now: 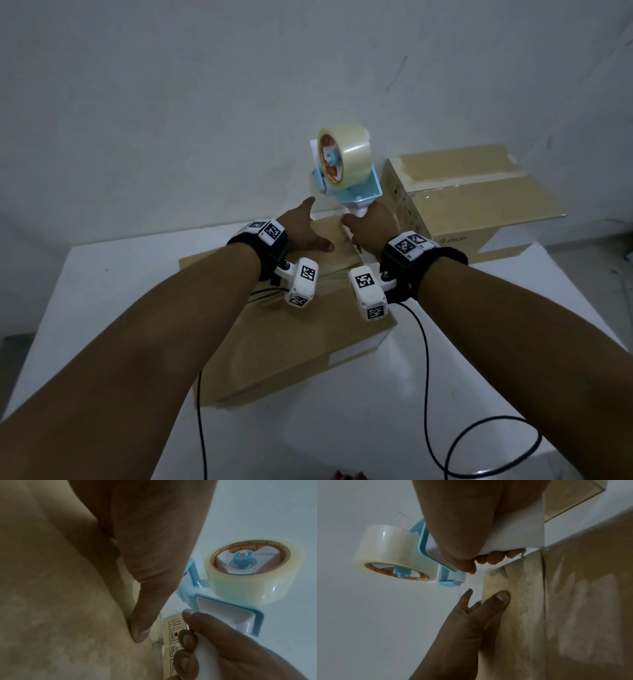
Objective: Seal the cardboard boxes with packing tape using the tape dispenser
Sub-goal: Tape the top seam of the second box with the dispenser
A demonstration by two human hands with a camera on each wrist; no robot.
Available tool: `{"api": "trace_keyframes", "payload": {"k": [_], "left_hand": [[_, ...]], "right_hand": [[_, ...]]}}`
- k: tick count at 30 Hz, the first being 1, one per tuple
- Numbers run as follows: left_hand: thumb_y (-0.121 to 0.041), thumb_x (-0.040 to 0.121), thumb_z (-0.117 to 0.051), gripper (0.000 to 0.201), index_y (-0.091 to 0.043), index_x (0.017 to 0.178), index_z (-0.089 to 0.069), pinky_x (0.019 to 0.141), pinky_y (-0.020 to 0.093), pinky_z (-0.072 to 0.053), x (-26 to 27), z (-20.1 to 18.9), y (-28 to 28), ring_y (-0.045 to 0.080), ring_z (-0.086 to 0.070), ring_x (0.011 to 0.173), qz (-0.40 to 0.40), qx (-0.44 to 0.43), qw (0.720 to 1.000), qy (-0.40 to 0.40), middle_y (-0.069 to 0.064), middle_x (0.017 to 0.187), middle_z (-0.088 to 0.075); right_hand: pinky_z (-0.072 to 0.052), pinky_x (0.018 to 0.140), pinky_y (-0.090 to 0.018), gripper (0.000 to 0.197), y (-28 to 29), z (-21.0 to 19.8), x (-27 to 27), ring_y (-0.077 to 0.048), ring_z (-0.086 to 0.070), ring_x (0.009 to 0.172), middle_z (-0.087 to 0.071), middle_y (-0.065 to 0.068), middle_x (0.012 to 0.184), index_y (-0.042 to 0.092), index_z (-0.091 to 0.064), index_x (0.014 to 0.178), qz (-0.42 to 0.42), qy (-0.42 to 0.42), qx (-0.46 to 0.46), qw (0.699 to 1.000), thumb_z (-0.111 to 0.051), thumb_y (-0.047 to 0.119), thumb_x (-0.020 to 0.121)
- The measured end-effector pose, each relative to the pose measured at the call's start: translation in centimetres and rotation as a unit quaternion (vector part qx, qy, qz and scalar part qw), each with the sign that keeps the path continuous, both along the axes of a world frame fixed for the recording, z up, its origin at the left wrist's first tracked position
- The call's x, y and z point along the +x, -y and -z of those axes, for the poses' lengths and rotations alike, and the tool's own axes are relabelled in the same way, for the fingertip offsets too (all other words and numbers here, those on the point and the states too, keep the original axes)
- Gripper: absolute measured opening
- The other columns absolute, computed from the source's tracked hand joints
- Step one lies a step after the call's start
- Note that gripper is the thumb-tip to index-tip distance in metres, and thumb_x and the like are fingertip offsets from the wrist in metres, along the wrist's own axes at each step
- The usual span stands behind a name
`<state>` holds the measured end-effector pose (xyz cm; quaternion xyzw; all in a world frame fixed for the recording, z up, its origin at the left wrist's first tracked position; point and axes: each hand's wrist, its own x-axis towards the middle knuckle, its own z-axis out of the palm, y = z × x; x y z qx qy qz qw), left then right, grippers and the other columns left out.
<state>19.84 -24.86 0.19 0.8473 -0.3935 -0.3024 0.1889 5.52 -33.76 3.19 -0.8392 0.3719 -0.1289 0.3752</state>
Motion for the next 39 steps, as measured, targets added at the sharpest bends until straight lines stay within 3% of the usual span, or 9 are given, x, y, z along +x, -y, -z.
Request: {"api": "trace_keyframes", "payload": {"k": [4, 7, 14, 22, 26, 31, 35, 37, 39], "left_hand": [[-0.034, 0.063, -0.09, 0.132, -0.019, 0.153, 0.005, 0.091, 0.032, -0.043, 0.1, 0.0, -0.1, 0.029, -0.053, 0.123, -0.028, -0.031, 0.999, -0.016, 0.015, 0.139, -0.052], [-0.027, 0.067, -0.089, 0.126, -0.016, 0.153, 0.003, 0.091, 0.029, -0.04, -0.1, -0.3, -0.2, 0.028, -0.05, 0.127, -0.019, -0.043, 0.998, -0.031, 0.013, 0.143, -0.047], [-0.048, 0.071, -0.081, 0.093, -0.025, 0.149, -0.035, 0.104, 0.032, -0.038, 0.2, -0.2, 0.1, 0.024, -0.049, 0.128, 0.045, 0.02, 0.998, 0.025, 0.004, 0.146, -0.048], [-0.055, 0.07, -0.078, 0.091, -0.032, 0.149, -0.036, 0.098, 0.031, -0.041, 0.6, 0.1, 0.6, 0.024, -0.049, 0.128, 0.044, 0.061, 0.996, 0.044, 0.001, 0.147, -0.047], [-0.052, 0.071, -0.08, 0.091, -0.035, 0.148, -0.036, 0.086, 0.028, -0.044, 0.7, 0.0, 0.8, 0.023, -0.053, 0.121, 0.034, 0.067, 0.997, 0.03, 0.001, 0.147, -0.047], [-0.052, 0.069, -0.081, 0.09, -0.038, 0.146, -0.037, 0.07, 0.027, -0.045, 0.7, 0.1, 0.7, 0.019, -0.054, 0.1, 0.031, 0.065, 0.997, 0.026, -0.001, 0.142, -0.051], [-0.055, 0.067, -0.081, 0.091, -0.039, 0.145, -0.038, 0.078, 0.028, -0.046, 0.6, 0.2, 0.7, 0.022, -0.057, 0.114, 0.038, 0.069, 0.996, 0.036, -0.001, 0.142, -0.052], [-0.053, 0.066, -0.082, 0.089, -0.039, 0.144, -0.04, 0.078, 0.029, -0.048, 0.6, 0.3, 0.8, 0.021, -0.058, 0.111, 0.037, 0.063, 0.997, 0.03, -0.002, 0.139, -0.054], [-0.05, 0.067, -0.083, 0.087, -0.039, 0.143, -0.042, 0.075, 0.029, -0.049, 0.6, 0.3, 0.8, 0.02, -0.058, 0.105, 0.04, 0.058, 0.997, 0.026, -0.003, 0.137, -0.056]], "right_hand": [[-0.054, 0.075, -0.044, 0.03, -0.2, 0.2, -0.3, -0.043, -0.065, 0.081, -0.061, -0.021, 0.077, 0.016, -0.045, 0.06, -0.019, -0.026, 0.004, 0.999, -0.06, 0.013, 0.085], [-0.055, 0.077, -0.043, 0.015, -0.3, 0.4, -0.8, -0.039, -0.066, 0.081, -0.066, -0.025, 0.086, 0.008, -0.055, 0.074, -0.012, -0.041, 0.022, 0.999, -0.062, 0.015, 0.084], [-0.054, 0.072, -0.041, 0.028, -0.7, 0.3, -1.7, -0.03, -0.06, 0.069, -0.061, -0.012, 0.073, 0.02, -0.049, 0.059, -0.003, -0.049, 0.05, 0.998, -0.065, 0.018, 0.082], [-0.054, 0.08, -0.043, 0.031, -1.6, -0.5, -2.8, -0.027, -0.058, 0.076, -0.062, -0.016, 0.083, 0.023, -0.047, 0.061, -0.016, -0.054, 0.04, 0.998, -0.062, 0.016, 0.088], [-0.053, 0.083, -0.041, 0.01, -2.2, -1.0, -3.7, -0.034, -0.063, 0.088, -0.068, -0.026, 0.102, 0.007, -0.06, 0.084, -0.026, -0.061, 0.024, 0.997, -0.057, 0.014, 0.091], [-0.036, 0.074, -0.026, 0.022, -2.7, -0.9, -4.5, -0.035, -0.062, 0.1, -0.066, -0.022, 0.107, 0.002, -0.063, 0.108, -0.039, -0.081, 0.007, 0.996, -0.056, 0.016, 0.093], [-0.047, 0.074, -0.035, 0.006, -3.1, -0.8, -5.5, -0.03, -0.059, 0.082, -0.065, -0.021, 0.092, 0.01, -0.06, 0.084, -0.033, -0.057, 0.024, 0.998, -0.058, 0.01, 0.089], [-0.054, 0.079, -0.048, 0.02, -3.1, -0.2, -6.4, -0.029, -0.06, 0.077, -0.063, -0.018, 0.085, 0.018, -0.052, 0.07, -0.008, -0.044, 0.04, 0.998, -0.06, 0.011, 0.087], [-0.055, 0.079, -0.05, 0.026, -3.4, 0.0, -7.3, -0.026, -0.057, 0.075, -0.059, -0.014, 0.082, 0.023, -0.048, 0.068, -0.009, -0.04, 0.042, 0.998, -0.06, 0.01, 0.088]]}}
